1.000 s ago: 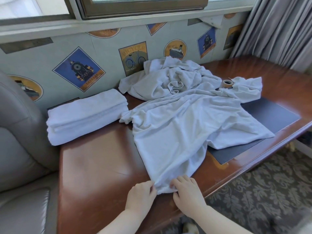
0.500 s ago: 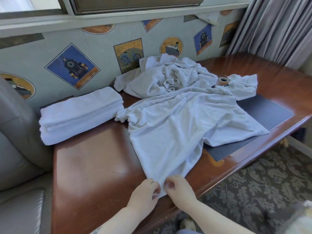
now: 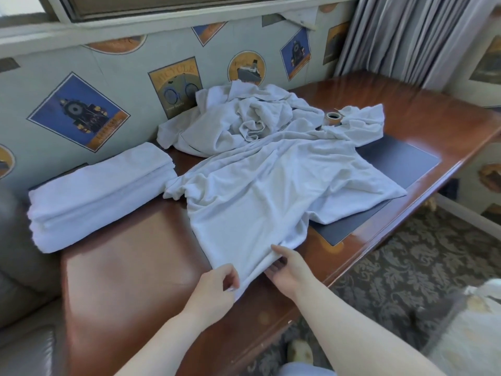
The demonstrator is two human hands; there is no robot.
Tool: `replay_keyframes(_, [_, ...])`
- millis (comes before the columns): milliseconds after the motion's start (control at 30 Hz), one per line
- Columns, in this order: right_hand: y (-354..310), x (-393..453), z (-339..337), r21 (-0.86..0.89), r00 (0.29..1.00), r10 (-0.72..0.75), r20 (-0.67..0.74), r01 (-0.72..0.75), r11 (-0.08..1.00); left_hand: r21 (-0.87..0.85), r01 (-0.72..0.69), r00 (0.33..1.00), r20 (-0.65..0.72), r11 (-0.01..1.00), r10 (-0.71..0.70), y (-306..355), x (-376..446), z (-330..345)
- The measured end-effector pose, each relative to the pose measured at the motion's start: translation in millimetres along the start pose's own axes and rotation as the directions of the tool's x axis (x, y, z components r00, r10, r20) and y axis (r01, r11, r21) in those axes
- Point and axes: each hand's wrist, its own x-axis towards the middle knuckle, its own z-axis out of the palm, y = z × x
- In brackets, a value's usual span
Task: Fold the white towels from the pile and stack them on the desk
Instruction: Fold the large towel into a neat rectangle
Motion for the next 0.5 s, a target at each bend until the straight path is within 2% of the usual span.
replay_keyframes(100, [-20,-1,1,0.191,0.997,-0.029,0.076,0.014,0.982,0.034,-0.034,0.999,0.029,0.999,0.033,3,4,-11])
replay_keyframes(267, [-37,-8,-13,0.288,0.995,-0.093,-0.022,0.095,0.953,0.262,0.045,0.996,0.063,0.964,-0.064,-1,3,-4])
replay_keyframes(333, [-34,-8,-22,0.266,0.990,-0.134,-0.043,0.141,0.954,0.334,0.053,0.989,0.115,0.941,-0.097,-3,1,5])
replay_keyframes(400, [-28,-8,-28,0.187,0.977,-0.182,-0.110,0.200,0.962,0.430,-0.004,0.987,0.147,0.903,-0.066,-5,-2,16])
replay_keyframes(500, [-22,-9,-33,-0.034,0.888,-0.385,-0.254,0.389,0.921,0.487,-0.125,0.984,0.175,0.865,0.043,-9,-8,27])
